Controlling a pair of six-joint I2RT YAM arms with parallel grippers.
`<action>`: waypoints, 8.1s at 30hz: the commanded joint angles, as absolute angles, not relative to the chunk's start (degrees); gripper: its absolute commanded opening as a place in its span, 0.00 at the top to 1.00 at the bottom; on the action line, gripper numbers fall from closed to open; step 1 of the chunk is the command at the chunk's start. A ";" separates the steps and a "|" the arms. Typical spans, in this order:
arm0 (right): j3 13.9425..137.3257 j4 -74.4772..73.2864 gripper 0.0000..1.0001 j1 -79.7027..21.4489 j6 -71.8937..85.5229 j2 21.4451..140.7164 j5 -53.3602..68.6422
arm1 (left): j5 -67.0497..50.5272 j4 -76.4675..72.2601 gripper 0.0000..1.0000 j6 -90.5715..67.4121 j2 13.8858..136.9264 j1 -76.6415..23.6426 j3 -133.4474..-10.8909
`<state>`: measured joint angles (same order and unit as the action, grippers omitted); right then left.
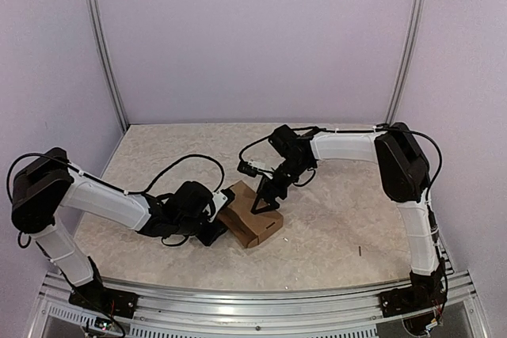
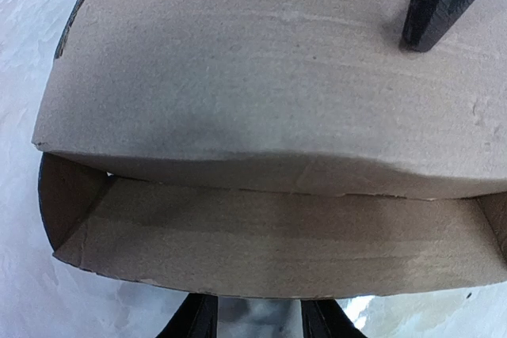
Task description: Fold the paper box
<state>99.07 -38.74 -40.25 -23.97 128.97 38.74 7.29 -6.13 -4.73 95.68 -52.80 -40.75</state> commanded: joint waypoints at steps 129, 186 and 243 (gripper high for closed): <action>79.69 -38.52 0.02 -30.86 -37.88 114.70 21.96 | 9.50 6.16 0.88 -5.96 92.93 -65.07 -44.30; 76.02 -46.90 0.15 -36.07 -44.15 108.91 16.90 | 6.74 10.47 0.92 0.32 89.59 -61.41 -48.19; 94.56 -46.63 0.68 -35.60 -35.49 124.07 24.59 | -5.62 12.49 0.98 -0.70 112.38 -38.78 -75.84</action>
<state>95.13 -47.99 -35.88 -35.88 125.86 24.56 -5.58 13.98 -1.61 112.84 -41.10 -75.31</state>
